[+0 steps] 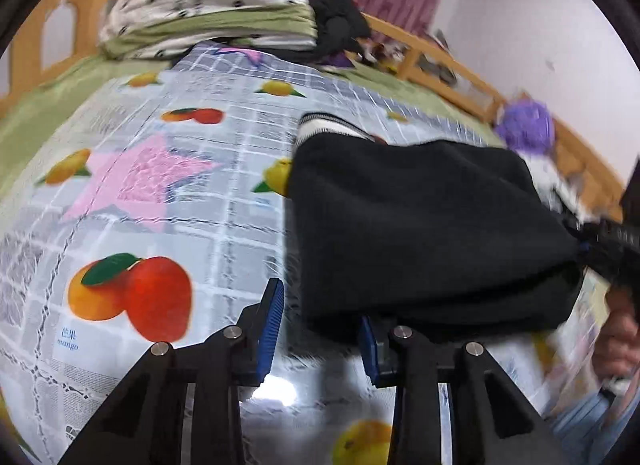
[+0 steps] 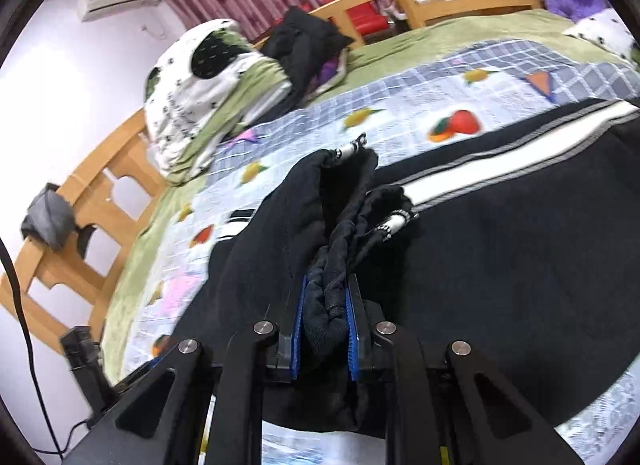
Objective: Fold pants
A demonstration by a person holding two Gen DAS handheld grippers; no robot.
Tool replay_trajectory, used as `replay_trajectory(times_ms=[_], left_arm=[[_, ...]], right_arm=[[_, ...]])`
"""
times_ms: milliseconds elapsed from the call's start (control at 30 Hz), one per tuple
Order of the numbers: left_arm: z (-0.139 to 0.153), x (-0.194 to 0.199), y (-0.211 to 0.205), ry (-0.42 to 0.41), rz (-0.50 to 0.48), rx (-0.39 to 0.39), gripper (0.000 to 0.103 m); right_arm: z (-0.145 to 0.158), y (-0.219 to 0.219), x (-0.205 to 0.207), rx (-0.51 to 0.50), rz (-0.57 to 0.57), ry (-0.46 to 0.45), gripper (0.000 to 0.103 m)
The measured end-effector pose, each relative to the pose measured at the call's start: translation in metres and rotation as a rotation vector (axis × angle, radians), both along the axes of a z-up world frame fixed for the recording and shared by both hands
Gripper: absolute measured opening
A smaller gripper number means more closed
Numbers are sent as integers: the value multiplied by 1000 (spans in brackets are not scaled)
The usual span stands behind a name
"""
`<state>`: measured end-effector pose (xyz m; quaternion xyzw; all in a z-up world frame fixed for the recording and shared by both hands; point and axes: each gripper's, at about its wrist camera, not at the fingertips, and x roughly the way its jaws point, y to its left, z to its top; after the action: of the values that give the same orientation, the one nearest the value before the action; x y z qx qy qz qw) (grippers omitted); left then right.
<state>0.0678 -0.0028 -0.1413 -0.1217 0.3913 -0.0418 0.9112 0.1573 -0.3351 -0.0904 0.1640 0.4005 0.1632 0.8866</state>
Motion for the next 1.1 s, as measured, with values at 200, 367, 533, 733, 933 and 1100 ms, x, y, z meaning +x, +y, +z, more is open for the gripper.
replay_trajectory(times_ms=[200,367,533,733,933,1100], left_arm=[[-8,-5,0,51,-8,20,33],[-1,-17,15,69,-50,0,40],[10,-23,26,45,-41,-4,42],[16,-23,39,29,-34,-43,47],[14,-26,51,24,-23,-63,47],[8,-22,44,43,-44,-73,47]], right_arm=[[-57,-8,17,-110,-13,204,24],[-28,-12,8,-93,-19,113,28],[6,1,30,-132,14,21,40],[-24,16,99,-159,11,134,40],[-2,11,93,-155,32,-26,9],[-33,21,101,-283,81,113,15]])
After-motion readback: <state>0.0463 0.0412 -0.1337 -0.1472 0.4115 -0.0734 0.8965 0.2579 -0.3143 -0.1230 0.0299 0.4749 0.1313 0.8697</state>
